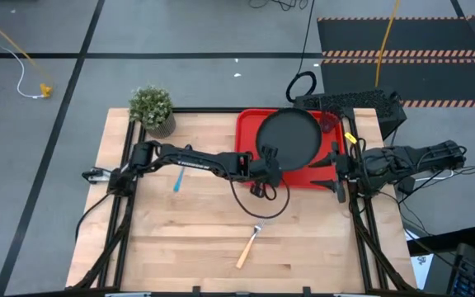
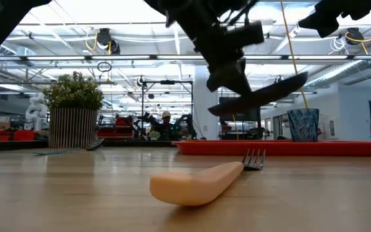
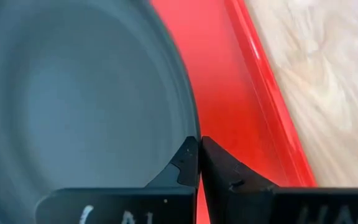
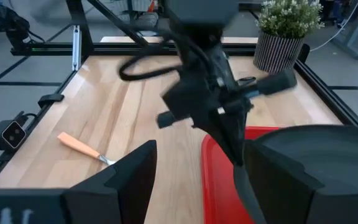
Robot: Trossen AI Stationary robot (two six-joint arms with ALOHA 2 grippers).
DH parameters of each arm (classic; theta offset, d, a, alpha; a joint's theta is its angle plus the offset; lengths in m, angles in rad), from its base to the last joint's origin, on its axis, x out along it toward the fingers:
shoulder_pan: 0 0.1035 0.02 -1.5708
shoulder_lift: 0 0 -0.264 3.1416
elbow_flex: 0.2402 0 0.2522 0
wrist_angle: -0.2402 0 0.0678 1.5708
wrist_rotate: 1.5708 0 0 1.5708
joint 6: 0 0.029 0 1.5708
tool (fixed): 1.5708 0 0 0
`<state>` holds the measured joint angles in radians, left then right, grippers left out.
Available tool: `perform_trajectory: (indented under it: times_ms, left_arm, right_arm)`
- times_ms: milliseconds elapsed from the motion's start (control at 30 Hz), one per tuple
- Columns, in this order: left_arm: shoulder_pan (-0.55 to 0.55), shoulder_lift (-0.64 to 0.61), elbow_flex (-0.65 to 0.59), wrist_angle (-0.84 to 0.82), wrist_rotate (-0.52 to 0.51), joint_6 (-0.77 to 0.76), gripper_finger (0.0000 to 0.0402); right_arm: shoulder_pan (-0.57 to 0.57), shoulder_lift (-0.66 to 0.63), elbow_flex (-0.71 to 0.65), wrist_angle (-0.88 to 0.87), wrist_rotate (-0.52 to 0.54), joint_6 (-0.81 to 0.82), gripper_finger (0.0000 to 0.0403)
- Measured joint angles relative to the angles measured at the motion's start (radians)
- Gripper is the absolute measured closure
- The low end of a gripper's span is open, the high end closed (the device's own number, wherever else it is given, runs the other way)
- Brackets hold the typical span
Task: Pick and place plate/cup/fork/spoon on tray
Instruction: Put the black plate on the red tray
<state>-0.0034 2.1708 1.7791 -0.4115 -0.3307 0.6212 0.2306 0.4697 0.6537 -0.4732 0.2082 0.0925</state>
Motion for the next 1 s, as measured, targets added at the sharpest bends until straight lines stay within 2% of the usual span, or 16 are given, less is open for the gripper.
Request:
perform_trajectory:
  times_ms: [333,733,1000]
  left_arm:
    - [0.037,0.094,-0.001,0.094,0.069,0.032,0.0399]
    - [0.052,0.123,-0.002,0.096,0.125,0.034,0.0389]
    - [0.054,0.123,-0.002,0.186,0.122,0.053,0.0385]
  right_arm:
    - [0.0,0.001,0.0,0.03,0.0,-0.029,0.0172]
    - [0.0,0.005,0.0,0.013,0.0,-0.037,0.0172]
    - [0.0,0.004,0.0,0.011,0.0,-0.052,0.0172]
